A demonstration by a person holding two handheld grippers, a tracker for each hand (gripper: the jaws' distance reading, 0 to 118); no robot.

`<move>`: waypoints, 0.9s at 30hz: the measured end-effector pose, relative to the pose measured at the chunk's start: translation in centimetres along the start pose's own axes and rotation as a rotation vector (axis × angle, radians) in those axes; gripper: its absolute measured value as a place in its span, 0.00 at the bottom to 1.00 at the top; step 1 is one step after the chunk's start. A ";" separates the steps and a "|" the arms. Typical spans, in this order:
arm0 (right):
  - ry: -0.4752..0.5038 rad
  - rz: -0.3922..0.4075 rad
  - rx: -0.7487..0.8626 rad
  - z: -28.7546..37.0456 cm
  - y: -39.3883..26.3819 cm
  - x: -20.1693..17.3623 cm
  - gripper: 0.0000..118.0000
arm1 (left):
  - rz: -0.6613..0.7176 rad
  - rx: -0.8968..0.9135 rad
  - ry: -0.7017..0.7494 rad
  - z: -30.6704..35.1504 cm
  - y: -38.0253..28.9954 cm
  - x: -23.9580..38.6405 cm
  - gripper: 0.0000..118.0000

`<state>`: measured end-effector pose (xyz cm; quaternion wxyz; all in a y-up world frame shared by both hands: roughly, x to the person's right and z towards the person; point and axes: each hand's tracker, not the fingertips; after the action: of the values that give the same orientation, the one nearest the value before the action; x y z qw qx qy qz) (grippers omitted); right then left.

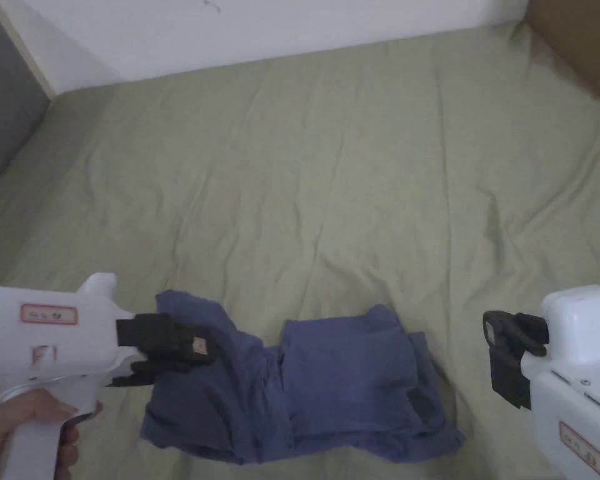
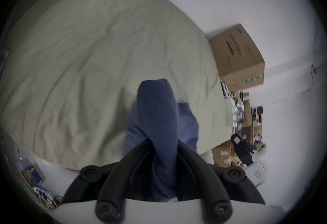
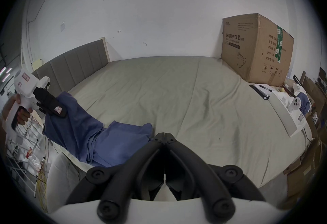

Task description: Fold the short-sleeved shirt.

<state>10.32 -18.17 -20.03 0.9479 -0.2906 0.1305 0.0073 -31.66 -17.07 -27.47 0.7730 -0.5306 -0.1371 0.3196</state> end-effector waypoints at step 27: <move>-0.073 -0.187 -0.057 1.0 -2.8 5.5 0.00 | -0.028 0.015 -0.052 -7.1 -1.6 4.4 0.53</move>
<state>16.10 -20.27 -19.13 0.9399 -0.3278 0.0681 -0.0668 -23.84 -19.79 -29.43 0.7773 -0.5144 -0.1623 0.3238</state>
